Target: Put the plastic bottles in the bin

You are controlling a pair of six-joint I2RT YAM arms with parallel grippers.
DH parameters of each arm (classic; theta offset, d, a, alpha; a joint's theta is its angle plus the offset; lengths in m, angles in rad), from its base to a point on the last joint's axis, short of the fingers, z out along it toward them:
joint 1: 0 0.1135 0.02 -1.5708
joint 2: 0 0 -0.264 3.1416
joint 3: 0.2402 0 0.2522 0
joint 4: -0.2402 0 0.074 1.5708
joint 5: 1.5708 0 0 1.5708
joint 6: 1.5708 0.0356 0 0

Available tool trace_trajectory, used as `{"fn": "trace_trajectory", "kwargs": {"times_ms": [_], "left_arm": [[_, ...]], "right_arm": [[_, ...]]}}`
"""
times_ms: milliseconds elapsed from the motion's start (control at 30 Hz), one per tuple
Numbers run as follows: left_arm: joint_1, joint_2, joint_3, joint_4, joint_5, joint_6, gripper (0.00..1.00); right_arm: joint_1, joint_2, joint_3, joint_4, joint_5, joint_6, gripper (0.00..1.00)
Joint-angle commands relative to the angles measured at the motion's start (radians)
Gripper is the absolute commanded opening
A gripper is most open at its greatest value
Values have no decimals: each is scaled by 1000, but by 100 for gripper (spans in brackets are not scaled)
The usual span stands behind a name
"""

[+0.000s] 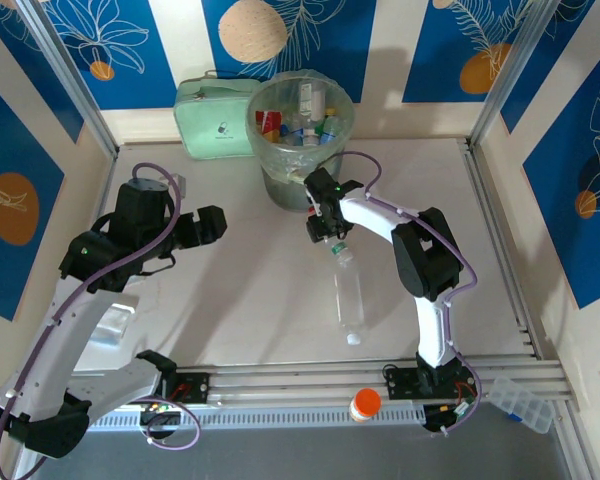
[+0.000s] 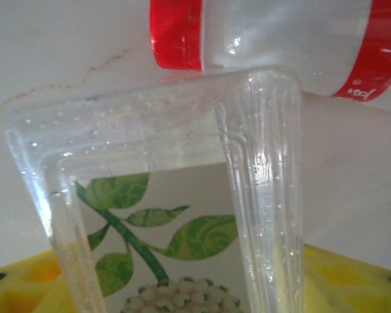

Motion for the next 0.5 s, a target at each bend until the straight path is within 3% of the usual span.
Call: {"fn": "trace_trajectory", "kwargs": {"times_ms": [0, 467], "left_arm": [[7, -12, -14, -10, -16, 10, 89], [7, -12, -2, 11, -10, 2, 88]], "right_arm": [[20, -67, 16, 40, 44, -31, 53], [81, -279, -44, 40, 174, -42, 52]]}}
